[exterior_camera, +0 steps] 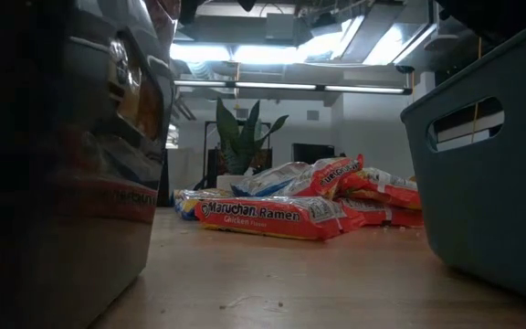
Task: Sort Maruchan noodles
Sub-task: Put the blue noodle pack into the blue bin
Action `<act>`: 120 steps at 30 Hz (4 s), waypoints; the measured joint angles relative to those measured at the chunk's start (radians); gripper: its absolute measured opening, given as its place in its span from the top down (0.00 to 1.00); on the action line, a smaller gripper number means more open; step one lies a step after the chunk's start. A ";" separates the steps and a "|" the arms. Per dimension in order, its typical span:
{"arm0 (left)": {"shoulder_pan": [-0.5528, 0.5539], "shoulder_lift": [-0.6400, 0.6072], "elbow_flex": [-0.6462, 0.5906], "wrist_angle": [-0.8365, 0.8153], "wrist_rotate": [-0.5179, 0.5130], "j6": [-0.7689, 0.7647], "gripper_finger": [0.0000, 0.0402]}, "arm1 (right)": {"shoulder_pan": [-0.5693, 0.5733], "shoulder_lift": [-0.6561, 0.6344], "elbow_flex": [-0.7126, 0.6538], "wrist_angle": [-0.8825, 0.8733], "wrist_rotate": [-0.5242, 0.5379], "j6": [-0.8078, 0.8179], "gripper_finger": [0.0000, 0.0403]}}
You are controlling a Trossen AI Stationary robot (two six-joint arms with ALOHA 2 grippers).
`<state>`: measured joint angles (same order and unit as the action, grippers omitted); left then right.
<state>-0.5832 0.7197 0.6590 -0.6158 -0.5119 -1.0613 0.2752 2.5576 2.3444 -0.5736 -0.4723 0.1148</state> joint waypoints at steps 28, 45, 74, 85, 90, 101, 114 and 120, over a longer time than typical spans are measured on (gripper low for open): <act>0.136 0.027 0.097 -0.104 -0.130 0.209 1.00 | -0.014 -0.533 0.002 -0.937 1.007 0.155 0.99; 0.795 0.250 -0.008 0.463 0.660 0.782 1.00 | -0.352 -0.786 -0.608 -0.666 0.955 0.266 0.27; 0.923 0.891 -0.024 0.996 0.862 0.834 1.00 | -0.573 -0.885 -1.232 0.183 0.689 0.468 0.27; 0.914 0.929 -0.024 1.069 0.837 0.841 1.00 | -0.585 -0.885 -1.283 0.293 0.662 0.462 0.27; 0.916 0.919 -0.022 1.152 0.799 0.882 1.00 | -0.594 -0.875 -1.282 0.301 0.652 0.441 0.27; 0.945 1.078 0.015 1.163 0.837 0.888 1.00 | -0.610 -0.795 -1.283 0.391 0.477 0.430 0.27; 0.945 1.110 0.014 1.159 0.835 0.885 1.00 | -0.593 -0.757 -1.282 0.434 0.365 0.437 0.27; 0.945 1.110 0.014 1.158 0.834 0.881 1.00 | -0.575 -0.740 -1.281 0.460 0.358 0.435 0.33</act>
<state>0.3618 1.8301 0.6729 0.5419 0.3218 -0.1806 -0.2998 1.8175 1.0638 -0.1134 -0.1141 0.5495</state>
